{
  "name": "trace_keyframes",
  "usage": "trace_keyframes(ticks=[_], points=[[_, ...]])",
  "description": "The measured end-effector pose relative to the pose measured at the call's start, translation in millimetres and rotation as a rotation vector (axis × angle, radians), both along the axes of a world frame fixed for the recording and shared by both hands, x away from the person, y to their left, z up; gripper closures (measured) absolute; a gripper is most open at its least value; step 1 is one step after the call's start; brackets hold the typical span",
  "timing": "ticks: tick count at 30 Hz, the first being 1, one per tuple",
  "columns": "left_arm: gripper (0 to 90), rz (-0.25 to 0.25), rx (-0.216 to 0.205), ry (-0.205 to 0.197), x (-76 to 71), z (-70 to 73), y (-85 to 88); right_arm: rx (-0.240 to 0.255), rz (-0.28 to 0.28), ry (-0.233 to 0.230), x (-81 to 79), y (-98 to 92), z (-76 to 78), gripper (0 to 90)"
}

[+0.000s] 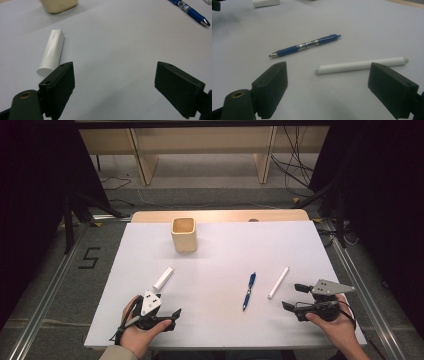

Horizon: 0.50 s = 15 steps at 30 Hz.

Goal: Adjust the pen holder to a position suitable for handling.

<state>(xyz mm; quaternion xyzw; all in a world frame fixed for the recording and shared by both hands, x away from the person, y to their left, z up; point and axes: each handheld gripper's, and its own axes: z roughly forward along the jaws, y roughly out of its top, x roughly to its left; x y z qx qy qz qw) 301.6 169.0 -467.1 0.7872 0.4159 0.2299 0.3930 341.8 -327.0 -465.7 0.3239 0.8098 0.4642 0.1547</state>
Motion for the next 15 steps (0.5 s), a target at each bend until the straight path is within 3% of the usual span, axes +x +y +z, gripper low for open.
trace_keyframes(ticks=[15], points=[[16.2, 0.004, 0.008, -0.016, 0.2, -1.1, -1.0, 0.007, -0.001, -0.005, 0.2, 1.6, 0.7, 16.9]])
